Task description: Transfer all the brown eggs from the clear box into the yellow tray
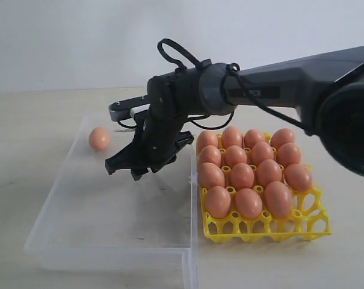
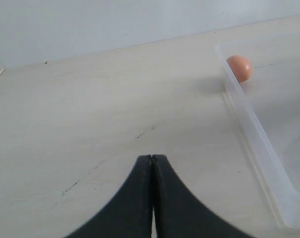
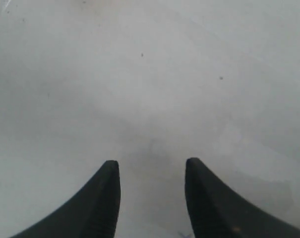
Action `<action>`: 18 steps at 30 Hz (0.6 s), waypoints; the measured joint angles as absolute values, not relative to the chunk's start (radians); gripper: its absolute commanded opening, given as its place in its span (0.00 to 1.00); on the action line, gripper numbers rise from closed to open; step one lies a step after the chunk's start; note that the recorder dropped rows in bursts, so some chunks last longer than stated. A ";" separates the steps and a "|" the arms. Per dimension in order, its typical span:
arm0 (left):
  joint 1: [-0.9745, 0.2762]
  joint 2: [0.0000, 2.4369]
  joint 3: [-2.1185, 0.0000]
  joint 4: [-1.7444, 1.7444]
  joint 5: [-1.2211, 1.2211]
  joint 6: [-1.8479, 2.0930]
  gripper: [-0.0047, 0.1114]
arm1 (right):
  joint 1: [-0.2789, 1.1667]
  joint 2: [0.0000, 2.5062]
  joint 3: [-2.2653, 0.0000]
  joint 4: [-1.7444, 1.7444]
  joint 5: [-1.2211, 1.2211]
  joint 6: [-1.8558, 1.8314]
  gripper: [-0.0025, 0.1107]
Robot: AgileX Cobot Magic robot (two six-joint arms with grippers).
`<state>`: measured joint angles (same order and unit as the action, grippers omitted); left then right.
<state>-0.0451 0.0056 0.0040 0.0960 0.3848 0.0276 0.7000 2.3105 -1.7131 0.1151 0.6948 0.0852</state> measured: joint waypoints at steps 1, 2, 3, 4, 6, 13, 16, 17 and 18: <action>-0.045 0.006 0.004 0.096 0.385 0.028 0.04 | 0.700 2.289 -1.680 0.125 0.675 0.082 0.39; -0.045 0.006 0.004 0.096 0.385 0.028 0.04 | 0.700 2.269 -1.653 0.134 0.651 0.080 0.39; -0.045 0.006 0.004 0.096 0.385 0.028 0.04 | 0.700 2.251 -1.638 0.141 0.630 0.078 0.39; -0.045 0.006 0.004 0.096 0.385 0.028 0.04 | 0.700 2.234 -1.628 0.144 0.601 0.075 0.39; -0.045 0.006 0.004 0.096 0.385 0.028 0.04 | 0.700 2.204 -1.622 0.153 0.532 0.074 0.42; -0.045 0.006 0.004 0.096 0.385 0.028 0.04 | 0.700 2.167 -1.658 0.211 0.340 0.071 0.48; -0.045 0.006 0.004 0.096 0.385 0.028 0.04 | 0.700 2.204 -1.700 0.228 0.326 0.076 0.48; -0.045 0.006 0.004 0.096 0.385 0.028 0.04 | 0.700 2.221 -1.716 0.243 0.324 0.078 0.48; -0.045 0.006 0.004 0.096 0.385 0.028 0.04 | 0.700 2.240 -1.735 0.258 0.324 0.078 0.48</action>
